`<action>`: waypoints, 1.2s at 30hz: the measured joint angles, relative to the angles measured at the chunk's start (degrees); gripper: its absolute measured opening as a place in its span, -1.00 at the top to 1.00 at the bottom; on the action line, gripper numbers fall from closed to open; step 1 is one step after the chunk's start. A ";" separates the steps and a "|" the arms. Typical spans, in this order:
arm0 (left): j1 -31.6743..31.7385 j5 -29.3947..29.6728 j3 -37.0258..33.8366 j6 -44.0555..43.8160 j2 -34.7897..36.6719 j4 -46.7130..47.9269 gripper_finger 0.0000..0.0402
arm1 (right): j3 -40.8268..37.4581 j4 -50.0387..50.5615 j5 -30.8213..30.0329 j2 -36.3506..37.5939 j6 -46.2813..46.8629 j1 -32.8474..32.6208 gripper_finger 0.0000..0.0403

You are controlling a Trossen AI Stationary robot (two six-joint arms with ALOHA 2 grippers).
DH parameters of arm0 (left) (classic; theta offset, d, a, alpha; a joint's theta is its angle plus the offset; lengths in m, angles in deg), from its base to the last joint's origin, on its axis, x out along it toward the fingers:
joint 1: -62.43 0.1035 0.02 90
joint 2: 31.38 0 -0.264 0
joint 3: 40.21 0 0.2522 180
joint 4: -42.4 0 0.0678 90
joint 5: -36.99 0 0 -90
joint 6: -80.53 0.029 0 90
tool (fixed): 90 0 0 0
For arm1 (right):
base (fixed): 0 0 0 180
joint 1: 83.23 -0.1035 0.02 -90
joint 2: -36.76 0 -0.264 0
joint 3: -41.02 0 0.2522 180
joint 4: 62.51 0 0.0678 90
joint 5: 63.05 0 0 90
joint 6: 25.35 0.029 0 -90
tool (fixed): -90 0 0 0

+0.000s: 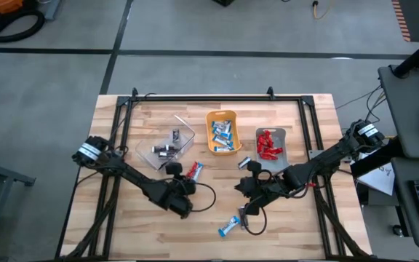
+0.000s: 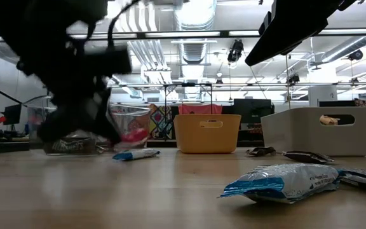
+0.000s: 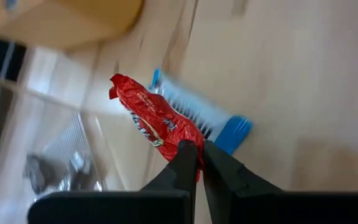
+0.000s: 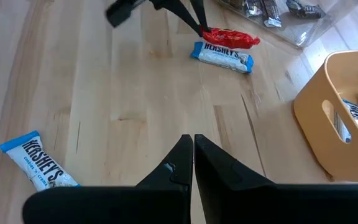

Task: Organize candy in baskets
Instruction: Put the red chocolate into the gray bin

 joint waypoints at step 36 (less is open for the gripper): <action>-3.65 -9.07 -19.32 39.38 16.66 -72.27 1.00 | -13.03 -43.54 -5.10 -0.02 -15.25 -0.26 0.96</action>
